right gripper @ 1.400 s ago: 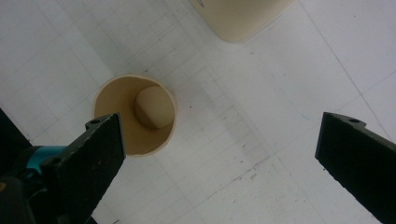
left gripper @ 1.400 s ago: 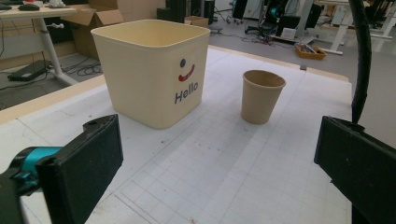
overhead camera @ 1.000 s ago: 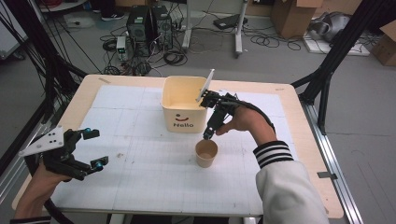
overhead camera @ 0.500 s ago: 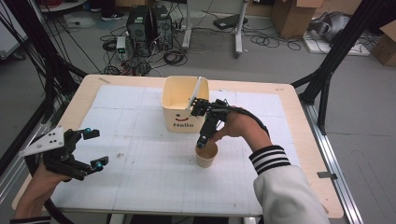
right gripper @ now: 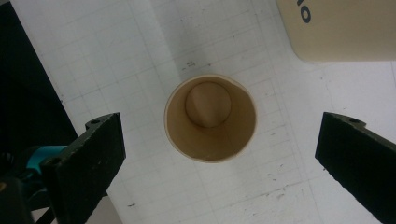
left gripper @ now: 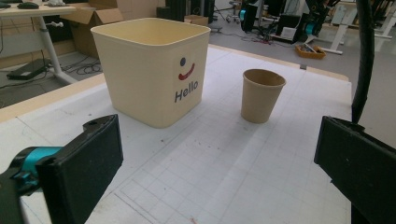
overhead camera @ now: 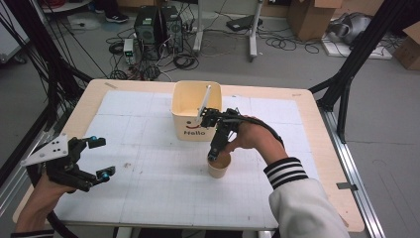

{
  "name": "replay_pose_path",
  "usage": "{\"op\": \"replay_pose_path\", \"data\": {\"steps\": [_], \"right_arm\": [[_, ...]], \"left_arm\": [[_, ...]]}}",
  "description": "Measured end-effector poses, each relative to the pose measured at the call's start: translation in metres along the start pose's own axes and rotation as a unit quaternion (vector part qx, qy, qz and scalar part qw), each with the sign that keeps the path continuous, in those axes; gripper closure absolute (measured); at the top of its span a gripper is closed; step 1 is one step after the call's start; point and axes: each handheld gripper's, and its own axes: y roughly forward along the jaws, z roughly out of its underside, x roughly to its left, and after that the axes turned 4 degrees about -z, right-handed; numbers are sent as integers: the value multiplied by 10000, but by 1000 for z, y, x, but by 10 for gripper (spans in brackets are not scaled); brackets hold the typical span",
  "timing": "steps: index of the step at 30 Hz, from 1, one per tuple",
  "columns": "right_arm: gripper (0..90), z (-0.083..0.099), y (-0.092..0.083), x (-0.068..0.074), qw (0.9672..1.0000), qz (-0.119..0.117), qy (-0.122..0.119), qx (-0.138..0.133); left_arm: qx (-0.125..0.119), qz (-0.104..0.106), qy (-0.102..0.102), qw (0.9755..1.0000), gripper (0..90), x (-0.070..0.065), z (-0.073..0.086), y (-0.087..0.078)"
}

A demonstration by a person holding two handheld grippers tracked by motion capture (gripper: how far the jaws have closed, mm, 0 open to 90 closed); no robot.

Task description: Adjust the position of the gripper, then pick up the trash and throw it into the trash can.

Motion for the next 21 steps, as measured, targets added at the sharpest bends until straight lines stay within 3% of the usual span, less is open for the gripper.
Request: {"op": "replay_pose_path", "data": {"steps": [21], "right_arm": [[3,1,1,2,9999,-64,-106,-91]], "left_arm": [[-5,-13,-7,10000,17,1,0,0]]}}
